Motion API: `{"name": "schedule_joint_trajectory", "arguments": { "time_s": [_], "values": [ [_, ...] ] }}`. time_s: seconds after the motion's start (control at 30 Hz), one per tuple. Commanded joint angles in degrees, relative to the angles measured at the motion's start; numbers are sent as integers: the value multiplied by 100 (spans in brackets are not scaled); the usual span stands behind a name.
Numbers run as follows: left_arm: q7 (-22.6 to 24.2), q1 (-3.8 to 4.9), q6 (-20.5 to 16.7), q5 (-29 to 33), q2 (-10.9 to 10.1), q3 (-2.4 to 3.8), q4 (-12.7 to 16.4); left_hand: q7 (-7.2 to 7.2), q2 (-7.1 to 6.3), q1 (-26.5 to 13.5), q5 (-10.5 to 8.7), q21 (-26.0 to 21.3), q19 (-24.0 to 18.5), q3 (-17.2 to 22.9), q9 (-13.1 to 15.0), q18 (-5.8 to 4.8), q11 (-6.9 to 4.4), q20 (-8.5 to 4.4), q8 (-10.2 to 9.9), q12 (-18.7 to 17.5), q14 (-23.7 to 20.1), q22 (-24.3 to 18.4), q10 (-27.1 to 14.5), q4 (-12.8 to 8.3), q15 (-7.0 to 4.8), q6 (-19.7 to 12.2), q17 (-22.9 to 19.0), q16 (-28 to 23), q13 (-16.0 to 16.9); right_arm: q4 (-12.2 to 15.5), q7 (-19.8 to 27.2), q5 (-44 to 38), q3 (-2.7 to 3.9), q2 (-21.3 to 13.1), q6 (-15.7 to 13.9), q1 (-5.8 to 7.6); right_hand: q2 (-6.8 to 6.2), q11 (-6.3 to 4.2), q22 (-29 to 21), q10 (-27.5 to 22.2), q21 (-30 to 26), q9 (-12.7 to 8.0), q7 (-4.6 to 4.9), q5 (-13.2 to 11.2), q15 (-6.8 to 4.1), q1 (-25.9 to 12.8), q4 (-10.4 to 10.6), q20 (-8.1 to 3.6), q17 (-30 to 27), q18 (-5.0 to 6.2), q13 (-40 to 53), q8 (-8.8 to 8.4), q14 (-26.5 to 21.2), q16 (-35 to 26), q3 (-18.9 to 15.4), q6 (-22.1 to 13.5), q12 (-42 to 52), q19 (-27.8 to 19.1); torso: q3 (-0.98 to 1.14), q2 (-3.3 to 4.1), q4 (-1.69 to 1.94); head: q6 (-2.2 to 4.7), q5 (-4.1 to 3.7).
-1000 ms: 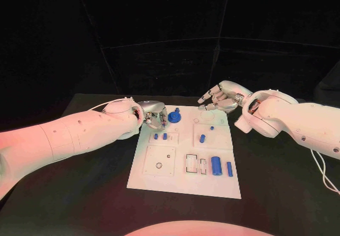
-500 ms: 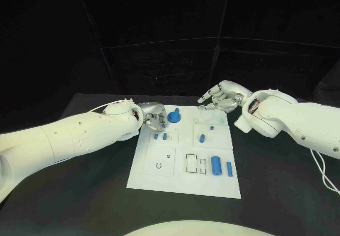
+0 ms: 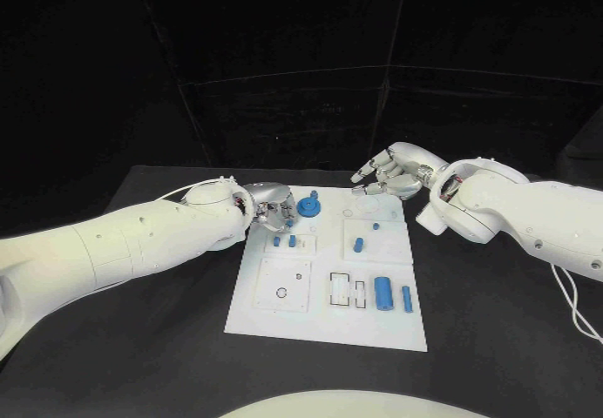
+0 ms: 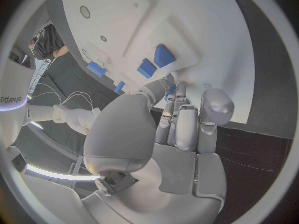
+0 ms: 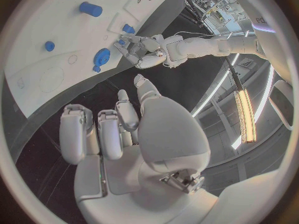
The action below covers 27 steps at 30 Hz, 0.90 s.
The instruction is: Assemble the parts on the task board
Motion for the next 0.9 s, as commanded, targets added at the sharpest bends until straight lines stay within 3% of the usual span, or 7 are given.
{"name": "schedule_joint_trajectory", "arguments": {
  "time_s": [0.03, 0.27, 0.37, 0.57, 0.7, 0.83, 0.9],
  "values": [
    [-22, -4, -13, 53, -8, -4, -7, 8, -44, -23, 7, -49, -10, -35, -3, -62, 7, 56, -47, -42, 16, -25, -47, -2, 34, -70, -23, -43, -6, 3, 34, 8, 3, -3, -1, 11, 54, -12, 22, -9, -41, -8, -4, 24, -33, 2, 6, 3, 429, 96, -10, 26, 342, -41, -32, 35, -24, -45, -2, 1, 1, 1, -1],
    [-35, -5, -68, 55, -56, -3, -5, 26, -53, -18, 7, -98, -29, -54, -5, -47, 17, 76, -170, -103, 13, -63, -88, -10, 45, -243, -37, -40, 0, -22, -18, -15, 3, -17, -9, 11, 49, -8, -97, -232, -106, -15, 3, 25, -30, 12, 0, 4, 322, 121, -285, 13, 314, -109, -41, -3, -331, -104, -3, -1, -1, 8, -3],
    [-30, -5, -133, 124, -112, -2, 20, 28, -61, -8, 7, -175, -55, -66, -4, -28, 20, 82, -223, -147, 11, -133, -139, -19, 47, -321, -54, -43, -4, -64, -105, -186, 3, -26, 1, 11, 80, -20, -439, -1374, -308, -8, -8, -9, -46, 94, -15, -6, -120, 191, -1824, 32, 181, -433, -10, -6, -2106, -271, -8, -4, 0, 9, -10],
    [115, 5, -406, 546, -347, 12, 180, 29, -110, 5, 6, -507, -172, -169, 9, 40, 57, 103, -283, -288, 3, -439, -406, -41, 72, -396, -114, -59, -12, -188, -304, -1108, 1, -64, 114, 9, 22, 1, -845, -1923, -577, 2, -25, -184, -49, 439, -136, -21, -621, 263, -3705, 114, 104, -863, 255, 256, -4278, -417, -8, -4, 8, 46, -52],
    [467, 26, -703, 1650, -635, 43, 352, 75, -139, -60, 10, -1219, -428, -439, 21, 181, 97, 135, -291, -344, -142, -1095, -644, 26, 106, -378, -581, -314, 6, -232, -442, -2166, -1, -92, 168, -22, -78, 10, -844, -1801, -592, -14, -67, -306, -27, 539, -195, -6, -729, 267, -4624, 83, 118, -979, 449, 458, -5077, -375, 0, -7, -8, 86, -138],
    [1063, 43, -956, 3274, -914, 55, 508, 126, -90, -242, 7, -1223, -373, -714, 42, 165, 110, 152, -235, -176, -106, -1091, -478, 199, 117, -248, -529, -284, 50, -228, -571, -3073, -2, -108, 142, -116, -152, 0, -846, -1696, -603, -21, -119, -378, -25, 577, -233, 5, -789, 259, -5042, 29, 126, -1045, 562, 536, -5339, -357, -3, -8, -7, 110, -220],
    [1388, 47, -1006, 4122, -1024, 57, 573, 164, 23, -263, 17, -1894, -687, -771, 59, 281, 146, 173, -170, -101, -370, -1688, -439, 270, 151, -118, -1157, -634, 60, -220, -655, -3475, -3, -110, 128, -188, -190, 14, -841, -1646, -603, -24, -118, -434, -18, 580, -244, 12, -801, 257, -5241, -13, 135, -1063, 625, 557, -5443, -345, 2, -5, 0, 128, -306]
  ]
}}
